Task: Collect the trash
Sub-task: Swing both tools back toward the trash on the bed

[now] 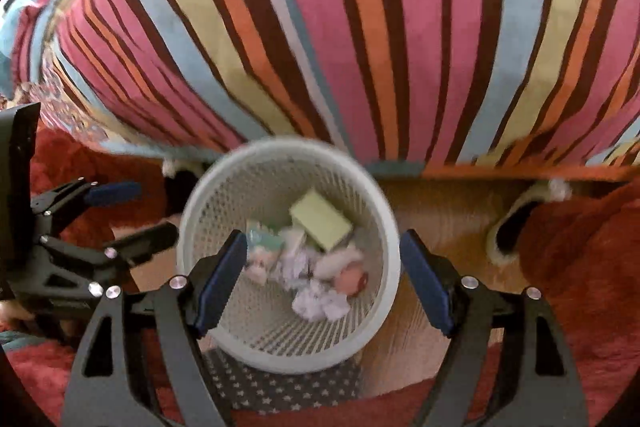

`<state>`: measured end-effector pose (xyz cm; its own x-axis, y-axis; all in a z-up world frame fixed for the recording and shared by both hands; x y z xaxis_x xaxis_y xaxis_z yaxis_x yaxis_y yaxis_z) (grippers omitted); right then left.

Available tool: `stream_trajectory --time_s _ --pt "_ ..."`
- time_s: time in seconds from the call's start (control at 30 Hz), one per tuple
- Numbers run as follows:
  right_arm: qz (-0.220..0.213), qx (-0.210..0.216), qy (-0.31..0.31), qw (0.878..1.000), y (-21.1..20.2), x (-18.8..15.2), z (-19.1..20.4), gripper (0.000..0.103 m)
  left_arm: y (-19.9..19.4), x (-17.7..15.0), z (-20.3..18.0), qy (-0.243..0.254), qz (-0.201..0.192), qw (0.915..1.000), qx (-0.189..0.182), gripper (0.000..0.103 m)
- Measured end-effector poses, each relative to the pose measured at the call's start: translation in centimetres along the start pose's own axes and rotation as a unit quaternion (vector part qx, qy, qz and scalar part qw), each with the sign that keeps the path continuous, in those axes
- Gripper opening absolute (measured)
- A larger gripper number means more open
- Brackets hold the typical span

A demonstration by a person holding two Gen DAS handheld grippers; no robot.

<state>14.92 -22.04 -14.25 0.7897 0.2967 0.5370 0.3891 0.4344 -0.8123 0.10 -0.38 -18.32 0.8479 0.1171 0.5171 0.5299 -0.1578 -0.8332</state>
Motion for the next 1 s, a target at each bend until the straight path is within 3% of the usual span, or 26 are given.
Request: stream_trajectory --time_s 0.2,0.3,0.37,0.5,0.6,0.73,0.9,1.0 --pt "-0.137 0.016 0.012 0.99 -6.2 7.4 -1.5 0.075 -5.8 6.8 1.8 -0.006 -0.082 0.9966 0.003 0.088" --pt "-0.204 -0.015 0.017 0.979 -8.7 13.6 -4.1 0.075 -7.9 12.8 3.4 0.013 -0.126 0.9917 0.025 0.088" --pt "-0.238 -0.039 0.02 0.97 -9.4 17.2 -5.7 0.075 -8.7 17.9 4.5 0.025 -0.164 0.9837 0.069 0.088" --pt "-0.308 -0.099 0.01 0.946 -9.1 26.6 -9.1 0.084 -6.9 28.4 6.0 0.022 -0.201 0.9747 0.096 0.088" --pt "-0.313 -0.12 0.011 0.942 -6.8 32.8 -11.3 0.084 -3.1 35.5 5.9 0.038 -0.194 0.9738 0.113 0.088" --pt "-0.288 -0.113 0.036 0.95 -2.8 38.7 -13.7 0.084 2.5 42.6 5.8 0.079 -0.175 0.9704 0.147 0.088" --pt "-0.248 -0.123 -0.004 0.961 1.1 42.3 -14.0 0.084 6.0 47.0 6.8 0.105 -0.155 0.9756 0.115 0.088" --pt "-0.239 -0.125 -0.029 0.963 2.6 43.6 -14.1 0.084 7.7 47.9 6.8 0.15 -0.142 0.9725 0.108 0.088"
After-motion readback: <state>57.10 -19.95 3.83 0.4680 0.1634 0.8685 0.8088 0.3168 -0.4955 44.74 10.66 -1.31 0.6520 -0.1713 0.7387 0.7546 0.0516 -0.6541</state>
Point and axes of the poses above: each gripper's, at about its wrist camera, not at the fingertips, and y roughly the way its jaws point, z to its left, x to its top, the point moved 6 cm from there along y, roughly the way its jaws point, and after that the axes turned 9 degrees about -z, right-handed, at the moved point
